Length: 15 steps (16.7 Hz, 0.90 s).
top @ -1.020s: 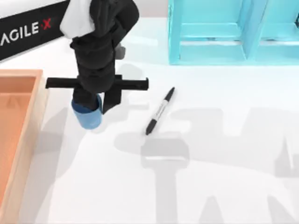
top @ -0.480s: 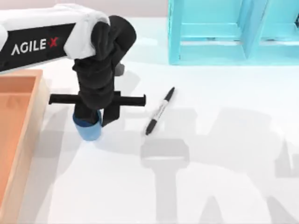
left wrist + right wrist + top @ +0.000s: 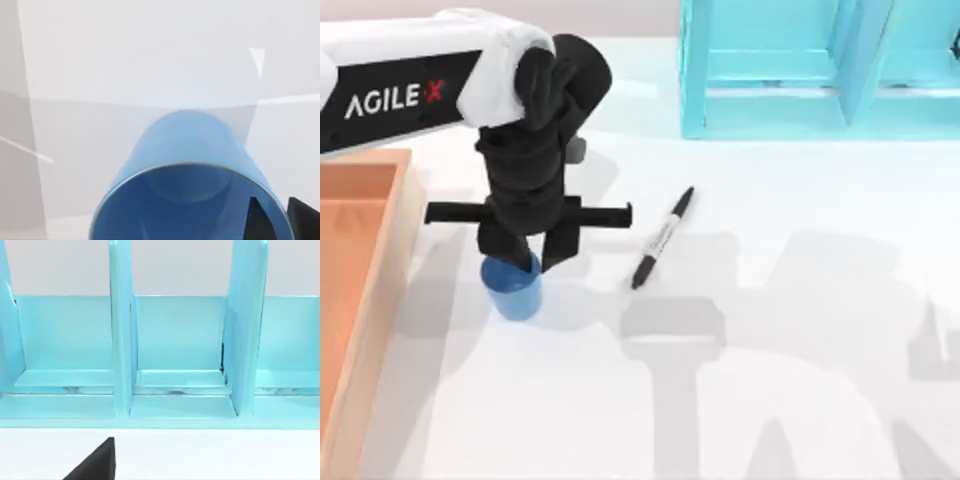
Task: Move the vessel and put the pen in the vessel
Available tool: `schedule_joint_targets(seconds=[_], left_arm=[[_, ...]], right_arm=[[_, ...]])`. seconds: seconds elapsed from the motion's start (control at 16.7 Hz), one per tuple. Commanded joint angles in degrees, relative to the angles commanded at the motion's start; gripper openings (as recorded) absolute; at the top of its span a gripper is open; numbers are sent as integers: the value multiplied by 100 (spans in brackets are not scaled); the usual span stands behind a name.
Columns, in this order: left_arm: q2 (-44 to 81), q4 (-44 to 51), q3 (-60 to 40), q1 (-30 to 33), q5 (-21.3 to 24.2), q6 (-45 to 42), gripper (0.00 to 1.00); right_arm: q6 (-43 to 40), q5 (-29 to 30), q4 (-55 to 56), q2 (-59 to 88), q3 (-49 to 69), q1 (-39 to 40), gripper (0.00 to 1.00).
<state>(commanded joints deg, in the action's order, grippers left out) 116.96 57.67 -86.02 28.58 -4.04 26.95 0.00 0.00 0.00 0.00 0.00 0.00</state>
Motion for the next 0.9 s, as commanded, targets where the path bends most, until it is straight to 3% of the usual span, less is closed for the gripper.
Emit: schedule_joint_targets(seconds=[0.48, 0.9], left_arm=[[0, 0, 0, 0, 0, 0, 98], [0, 0, 0, 0, 0, 0, 100]], right_arm=[[0, 0, 0, 0, 0, 0, 100], [0, 0, 0, 0, 0, 0, 100]])
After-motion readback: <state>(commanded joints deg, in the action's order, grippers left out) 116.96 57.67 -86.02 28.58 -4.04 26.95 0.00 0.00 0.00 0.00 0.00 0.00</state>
